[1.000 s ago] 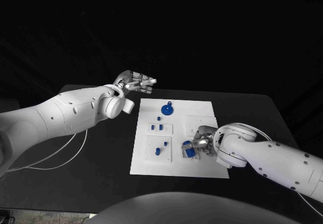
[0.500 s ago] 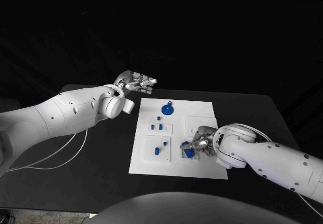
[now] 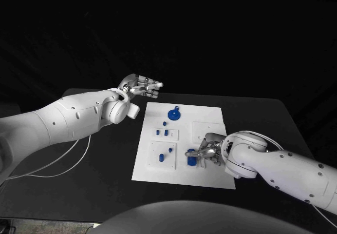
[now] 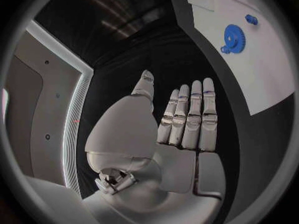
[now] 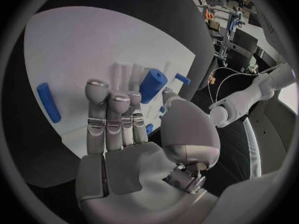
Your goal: Assemble the parts on the task board
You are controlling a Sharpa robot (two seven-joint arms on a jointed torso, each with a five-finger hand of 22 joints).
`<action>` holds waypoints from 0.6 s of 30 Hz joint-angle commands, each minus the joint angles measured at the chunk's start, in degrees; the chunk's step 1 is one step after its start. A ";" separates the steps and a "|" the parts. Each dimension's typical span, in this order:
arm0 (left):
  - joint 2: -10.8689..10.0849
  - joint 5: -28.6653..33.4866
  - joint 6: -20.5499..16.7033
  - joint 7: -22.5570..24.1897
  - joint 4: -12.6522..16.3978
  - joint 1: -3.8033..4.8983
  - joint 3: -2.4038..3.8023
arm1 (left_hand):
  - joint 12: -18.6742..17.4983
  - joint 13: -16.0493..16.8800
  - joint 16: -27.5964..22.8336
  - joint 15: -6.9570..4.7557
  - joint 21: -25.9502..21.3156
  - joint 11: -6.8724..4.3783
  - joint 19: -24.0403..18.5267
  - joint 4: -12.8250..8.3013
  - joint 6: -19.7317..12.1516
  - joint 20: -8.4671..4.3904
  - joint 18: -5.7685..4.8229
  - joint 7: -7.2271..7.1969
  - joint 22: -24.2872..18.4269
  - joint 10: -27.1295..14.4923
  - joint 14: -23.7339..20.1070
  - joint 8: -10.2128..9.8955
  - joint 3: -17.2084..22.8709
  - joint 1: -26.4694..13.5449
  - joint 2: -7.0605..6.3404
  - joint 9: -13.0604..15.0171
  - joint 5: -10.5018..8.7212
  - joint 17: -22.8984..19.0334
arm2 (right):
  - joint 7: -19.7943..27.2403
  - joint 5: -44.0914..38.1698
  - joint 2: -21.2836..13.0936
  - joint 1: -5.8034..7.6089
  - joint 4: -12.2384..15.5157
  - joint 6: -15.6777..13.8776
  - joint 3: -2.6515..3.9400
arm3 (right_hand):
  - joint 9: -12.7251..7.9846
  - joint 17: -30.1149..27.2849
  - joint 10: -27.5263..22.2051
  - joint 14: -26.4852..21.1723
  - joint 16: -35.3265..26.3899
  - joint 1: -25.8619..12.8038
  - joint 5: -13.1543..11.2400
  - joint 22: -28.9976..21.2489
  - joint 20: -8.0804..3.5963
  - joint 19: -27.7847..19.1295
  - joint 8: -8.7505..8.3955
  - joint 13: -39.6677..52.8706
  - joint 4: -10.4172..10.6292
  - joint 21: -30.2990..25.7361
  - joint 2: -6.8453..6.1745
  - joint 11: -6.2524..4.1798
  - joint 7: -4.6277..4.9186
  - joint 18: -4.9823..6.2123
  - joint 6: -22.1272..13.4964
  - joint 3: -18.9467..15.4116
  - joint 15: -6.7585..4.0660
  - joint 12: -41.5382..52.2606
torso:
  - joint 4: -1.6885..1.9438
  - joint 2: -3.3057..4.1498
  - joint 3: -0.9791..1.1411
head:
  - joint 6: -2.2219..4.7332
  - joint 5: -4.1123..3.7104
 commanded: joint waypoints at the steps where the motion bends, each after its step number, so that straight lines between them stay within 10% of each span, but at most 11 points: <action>1: 0.06 -0.20 0.97 0.06 0.12 0.02 0.04 | 0.03 0.05 -0.25 0.04 -0.33 -0.11 -0.29 0.49 -0.29 0.28 0.12 0.08 -0.08 -0.44 -0.38 -0.10 -0.01 -0.43 -0.34 0.07 -0.17 -0.04 | 1.10 -0.62 -0.57 -0.07 0.92 0.35 0.01 | 0.09 0.03 0.47 0.36 -0.01 -0.02 -0.16 0.04 -0.29 2.80 0.00 0.04 -0.08 0.34 0.44 0.06 0.13 -0.64 0.43 -0.06 -0.19 0.10 | -0.01 -0.05 -0.05 | 0.00 -0.02; 18: -0.11 -0.30 0.93 -0.22 -0.03 0.02 0.04 | 0.04 0.05 -0.25 0.04 -0.32 -0.12 -0.29 0.77 -0.24 0.28 0.14 0.08 -0.08 -0.40 -0.37 -0.10 0.12 -0.47 -0.35 0.07 -0.13 -0.04 | 3.70 2.66 -4.67 -0.06 4.75 0.82 1.18 | 1.69 -0.14 0.91 0.46 -0.29 0.66 -0.08 -0.06 -0.25 2.82 -0.02 0.56 -4.37 0.43 1.37 -0.05 -0.09 -0.82 1.11 1.39 -0.17 0.44 | -0.06 -0.02 0.03 | 0.00 -0.21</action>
